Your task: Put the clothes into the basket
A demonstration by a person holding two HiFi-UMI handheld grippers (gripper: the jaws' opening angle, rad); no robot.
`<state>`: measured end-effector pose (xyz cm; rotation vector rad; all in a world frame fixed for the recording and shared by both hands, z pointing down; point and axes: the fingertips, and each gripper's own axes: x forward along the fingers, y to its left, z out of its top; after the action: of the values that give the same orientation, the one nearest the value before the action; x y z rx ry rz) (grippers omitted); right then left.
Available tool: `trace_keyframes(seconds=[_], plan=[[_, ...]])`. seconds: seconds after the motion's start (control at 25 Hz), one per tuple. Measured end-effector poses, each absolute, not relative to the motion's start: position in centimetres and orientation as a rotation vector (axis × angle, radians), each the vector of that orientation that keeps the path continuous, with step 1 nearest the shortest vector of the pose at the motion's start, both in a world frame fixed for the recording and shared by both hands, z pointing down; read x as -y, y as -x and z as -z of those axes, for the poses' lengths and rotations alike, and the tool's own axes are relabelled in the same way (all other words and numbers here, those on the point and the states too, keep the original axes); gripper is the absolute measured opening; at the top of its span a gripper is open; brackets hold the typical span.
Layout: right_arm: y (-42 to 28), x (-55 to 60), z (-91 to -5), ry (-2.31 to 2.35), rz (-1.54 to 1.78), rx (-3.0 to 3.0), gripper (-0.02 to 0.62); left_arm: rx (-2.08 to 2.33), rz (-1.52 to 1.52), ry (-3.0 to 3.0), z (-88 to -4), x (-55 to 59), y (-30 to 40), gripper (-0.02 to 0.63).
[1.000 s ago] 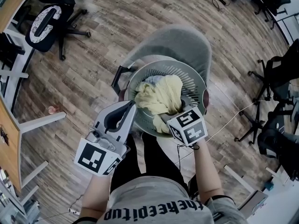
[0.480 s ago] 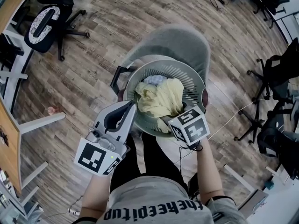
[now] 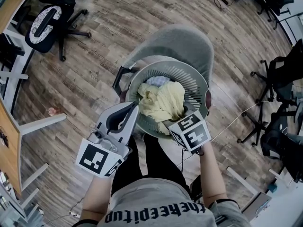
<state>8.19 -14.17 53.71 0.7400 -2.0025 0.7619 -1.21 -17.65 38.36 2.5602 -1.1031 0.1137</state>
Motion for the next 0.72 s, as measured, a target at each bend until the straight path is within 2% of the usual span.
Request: trace_keyframes(seconds=[0.72], plan=[[-8.9, 14.1, -52.9, -0.748, -0.652, 1.980, 0.272, 1.080, -0.121, -2.573, -38.5, 17.2, 0.8, 0.015]])
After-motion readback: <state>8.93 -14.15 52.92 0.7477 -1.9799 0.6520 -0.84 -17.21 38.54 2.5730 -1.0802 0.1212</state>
